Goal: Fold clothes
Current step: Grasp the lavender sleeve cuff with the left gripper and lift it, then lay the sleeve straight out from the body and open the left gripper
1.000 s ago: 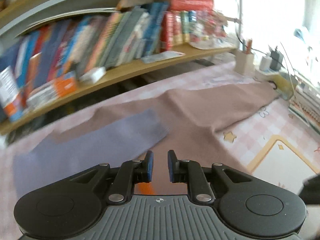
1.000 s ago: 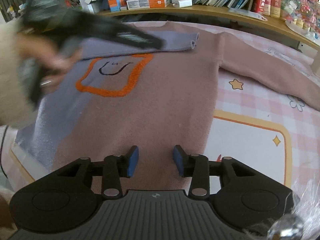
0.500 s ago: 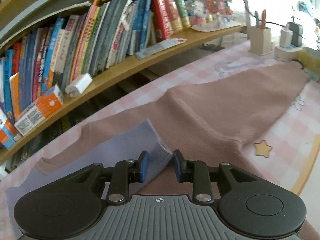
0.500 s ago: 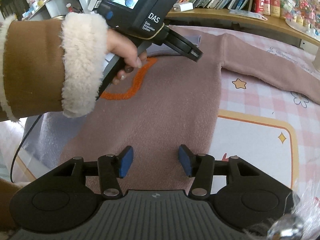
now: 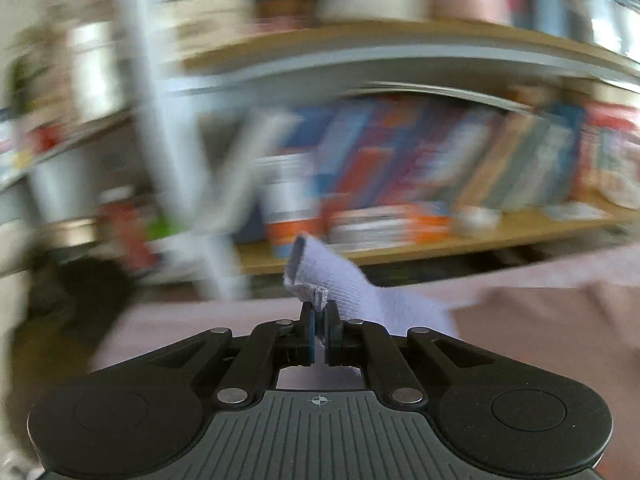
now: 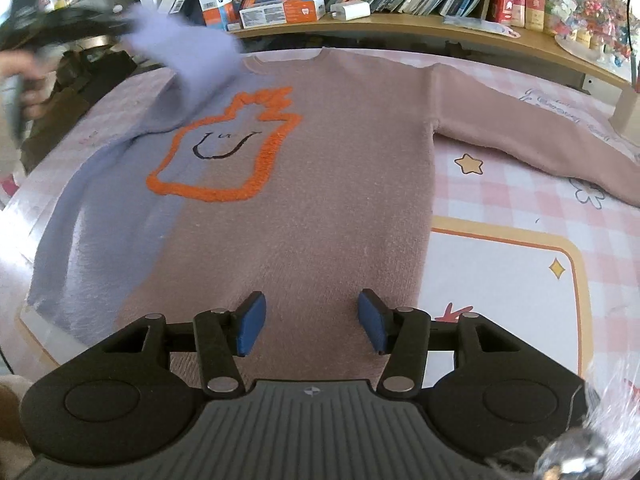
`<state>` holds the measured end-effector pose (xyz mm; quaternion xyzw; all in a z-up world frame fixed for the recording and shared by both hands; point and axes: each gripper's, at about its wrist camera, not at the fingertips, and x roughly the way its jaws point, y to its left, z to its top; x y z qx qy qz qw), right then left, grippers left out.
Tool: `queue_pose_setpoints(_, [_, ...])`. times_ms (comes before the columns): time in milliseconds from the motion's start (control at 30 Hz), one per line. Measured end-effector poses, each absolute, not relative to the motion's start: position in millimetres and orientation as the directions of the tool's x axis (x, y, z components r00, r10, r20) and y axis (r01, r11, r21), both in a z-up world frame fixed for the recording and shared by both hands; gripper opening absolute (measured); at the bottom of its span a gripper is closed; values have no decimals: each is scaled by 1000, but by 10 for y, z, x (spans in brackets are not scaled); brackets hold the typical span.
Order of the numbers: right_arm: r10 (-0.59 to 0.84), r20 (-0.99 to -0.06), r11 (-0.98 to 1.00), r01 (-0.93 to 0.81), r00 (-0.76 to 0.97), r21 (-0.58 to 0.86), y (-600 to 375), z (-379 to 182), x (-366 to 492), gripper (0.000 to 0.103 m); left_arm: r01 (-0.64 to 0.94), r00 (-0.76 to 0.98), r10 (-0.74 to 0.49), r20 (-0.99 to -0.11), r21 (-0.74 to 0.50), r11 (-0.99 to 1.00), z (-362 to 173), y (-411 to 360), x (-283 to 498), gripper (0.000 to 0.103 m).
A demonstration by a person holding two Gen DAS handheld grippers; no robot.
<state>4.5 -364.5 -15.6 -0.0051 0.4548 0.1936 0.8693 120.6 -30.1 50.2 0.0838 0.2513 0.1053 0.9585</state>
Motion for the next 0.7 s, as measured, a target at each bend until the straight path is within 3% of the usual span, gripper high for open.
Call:
queue_pose_setpoints(133, [303,-800,932,-335,518,136,-3558,-162,43,57,-300,787,406,-464,287,910,553,459,944,4])
queue_pose_setpoints(300, [250,-809,942,-327,533,76,-3432,-179,27,60,-392,720,509,-472,330,859,489,1007,764,4])
queue_pose_setpoints(500, [213,-813,955,-290,543,57,-3375,-184,34,60,-445,684,543,-487,311,840,447,1387,665,4])
queue_pose_setpoints(700, [190,-816,964,-263,546,48,-3338,-188,44,61,-407,687,497,-530,286,868,358,1440,660,5])
